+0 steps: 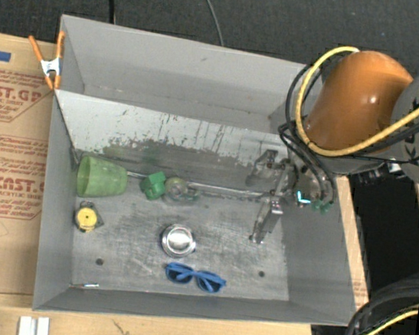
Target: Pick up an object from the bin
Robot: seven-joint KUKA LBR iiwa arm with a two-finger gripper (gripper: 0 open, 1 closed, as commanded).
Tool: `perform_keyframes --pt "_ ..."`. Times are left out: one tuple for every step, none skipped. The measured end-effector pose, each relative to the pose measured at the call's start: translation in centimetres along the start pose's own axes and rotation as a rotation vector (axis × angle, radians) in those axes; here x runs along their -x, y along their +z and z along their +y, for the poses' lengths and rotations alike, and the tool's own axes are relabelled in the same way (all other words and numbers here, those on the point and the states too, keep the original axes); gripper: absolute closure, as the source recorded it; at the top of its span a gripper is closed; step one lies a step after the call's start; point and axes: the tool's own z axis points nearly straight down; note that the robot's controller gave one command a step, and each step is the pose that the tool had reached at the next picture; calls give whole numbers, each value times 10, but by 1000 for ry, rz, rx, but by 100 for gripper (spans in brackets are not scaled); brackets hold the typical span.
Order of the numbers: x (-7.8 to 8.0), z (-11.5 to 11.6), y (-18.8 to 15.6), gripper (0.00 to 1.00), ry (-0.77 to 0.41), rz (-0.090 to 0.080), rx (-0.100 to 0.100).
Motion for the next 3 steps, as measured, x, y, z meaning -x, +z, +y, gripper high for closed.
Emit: perform_keyframes --pt "-6 85 166 0 -217 -17 -1" --pt "-6 85 164 100 -215 -18 0" --pt "-20 113 -1 100 -210 -17 0"
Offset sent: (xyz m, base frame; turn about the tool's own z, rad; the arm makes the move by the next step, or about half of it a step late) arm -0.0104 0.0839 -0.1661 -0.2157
